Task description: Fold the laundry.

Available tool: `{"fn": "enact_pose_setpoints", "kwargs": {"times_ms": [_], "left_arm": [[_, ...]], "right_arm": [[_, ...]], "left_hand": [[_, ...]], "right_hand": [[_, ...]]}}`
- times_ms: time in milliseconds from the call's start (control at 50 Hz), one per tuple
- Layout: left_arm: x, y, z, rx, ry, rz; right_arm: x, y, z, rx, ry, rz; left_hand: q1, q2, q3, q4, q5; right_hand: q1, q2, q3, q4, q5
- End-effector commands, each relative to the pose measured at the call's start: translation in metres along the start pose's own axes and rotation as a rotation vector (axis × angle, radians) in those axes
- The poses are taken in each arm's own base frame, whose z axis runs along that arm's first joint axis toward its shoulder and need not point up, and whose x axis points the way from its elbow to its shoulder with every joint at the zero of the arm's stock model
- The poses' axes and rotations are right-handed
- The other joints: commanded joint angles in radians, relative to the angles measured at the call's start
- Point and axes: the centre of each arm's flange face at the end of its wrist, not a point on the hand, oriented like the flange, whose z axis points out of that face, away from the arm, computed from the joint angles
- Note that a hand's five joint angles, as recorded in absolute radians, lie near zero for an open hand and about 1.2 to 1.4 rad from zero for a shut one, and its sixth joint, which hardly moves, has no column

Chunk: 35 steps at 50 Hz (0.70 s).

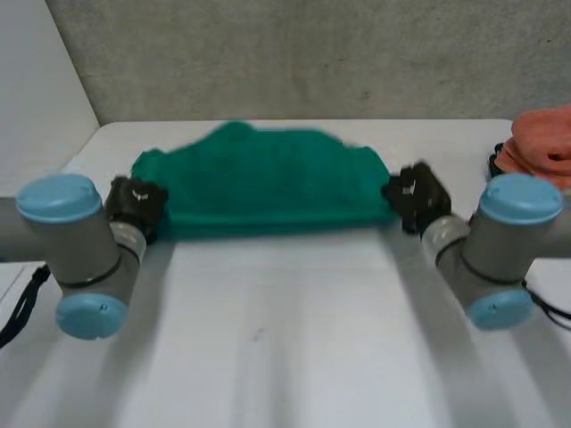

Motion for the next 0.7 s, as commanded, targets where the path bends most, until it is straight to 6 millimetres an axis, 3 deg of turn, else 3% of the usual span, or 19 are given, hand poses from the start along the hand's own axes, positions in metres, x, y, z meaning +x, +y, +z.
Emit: {"fn": "enact_pose_setpoints", "kwargs": {"times_ms": [20, 100, 240, 460, 700], "left_arm": [[0.000, 0.014, -0.008, -0.079, 0.061, 0.036], [-0.007, 0.014, -0.012, -0.092, 0.102, 0.033], [-0.041, 0.018, -0.008, -0.090, 0.104, -0.006], [-0.067, 0.039, 0.000, -0.153, 0.216, -0.095], [-0.057, 0.049, 0.022, -0.162, 0.243, -0.190]], "right_arm": [[-0.029, 0.026, -0.022, -0.148, -0.124, 0.003], [-0.027, 0.025, -0.032, -0.161, -0.120, 0.026], [-0.009, 0.018, -0.034, -0.135, -0.067, 0.026], [-0.009, 0.017, -0.034, -0.135, -0.067, 0.029], [-0.008, 0.016, -0.036, -0.137, -0.067, 0.027]], "left_hand": [[-0.417, -0.452, -0.446, -0.455, -0.424], [-0.782, -0.818, -0.812, -0.820, -0.790], [-0.874, -0.909, -0.903, -0.911, -0.881], [-0.736, -0.771, -0.765, -0.773, -0.743], [-0.592, -0.627, -0.621, -0.630, -0.599]], "right_hand": [[0.266, 0.217, 0.205, 0.198, 0.185], [0.266, 0.217, 0.205, 0.198, 0.185], [0.266, 0.217, 0.205, 0.198, 0.185], [0.266, 0.217, 0.205, 0.198, 0.185], [0.266, 0.217, 0.205, 0.198, 0.185]]}}
